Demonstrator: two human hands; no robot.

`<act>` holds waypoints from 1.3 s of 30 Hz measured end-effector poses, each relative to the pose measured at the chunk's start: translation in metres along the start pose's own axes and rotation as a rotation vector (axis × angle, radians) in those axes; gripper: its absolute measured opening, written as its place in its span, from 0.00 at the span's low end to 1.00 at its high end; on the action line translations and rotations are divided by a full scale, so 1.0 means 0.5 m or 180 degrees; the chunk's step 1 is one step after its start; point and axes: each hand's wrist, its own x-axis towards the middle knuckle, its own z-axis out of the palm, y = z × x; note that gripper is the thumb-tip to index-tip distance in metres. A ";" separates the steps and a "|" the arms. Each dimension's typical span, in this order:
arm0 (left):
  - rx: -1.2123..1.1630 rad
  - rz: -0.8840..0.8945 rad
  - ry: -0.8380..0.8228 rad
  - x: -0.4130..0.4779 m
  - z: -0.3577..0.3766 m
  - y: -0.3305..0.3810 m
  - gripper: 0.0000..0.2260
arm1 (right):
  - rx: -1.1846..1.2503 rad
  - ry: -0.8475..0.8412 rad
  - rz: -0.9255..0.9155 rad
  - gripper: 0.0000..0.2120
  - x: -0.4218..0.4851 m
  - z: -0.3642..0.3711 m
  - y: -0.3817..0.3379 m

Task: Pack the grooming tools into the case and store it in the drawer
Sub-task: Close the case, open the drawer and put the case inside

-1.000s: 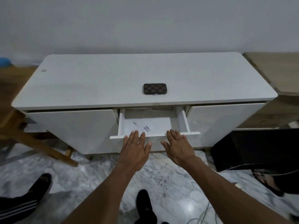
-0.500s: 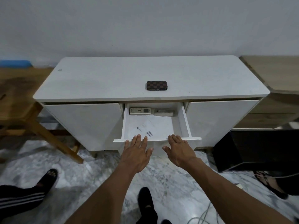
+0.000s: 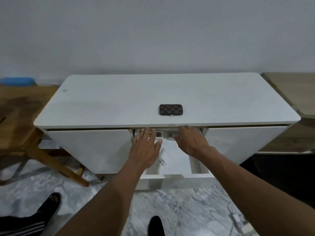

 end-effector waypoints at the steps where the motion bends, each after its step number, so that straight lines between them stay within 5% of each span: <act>1: -0.0052 0.0013 0.0002 0.028 -0.007 -0.004 0.27 | -0.0025 0.0009 -0.0012 0.15 0.028 -0.010 -0.003; 20: 0.0136 0.0081 0.0294 0.261 0.042 -0.080 0.25 | -0.0174 -0.0415 -0.0076 0.33 0.320 -0.010 -0.024; 28: 0.0067 0.0114 0.0292 0.258 0.042 -0.076 0.32 | -0.0114 -0.0484 -0.0048 0.26 0.296 -0.020 -0.003; 39: 0.0158 -0.0099 0.0052 0.224 0.045 -0.045 0.26 | -0.0187 -0.0450 -0.0284 0.26 0.167 -0.003 0.031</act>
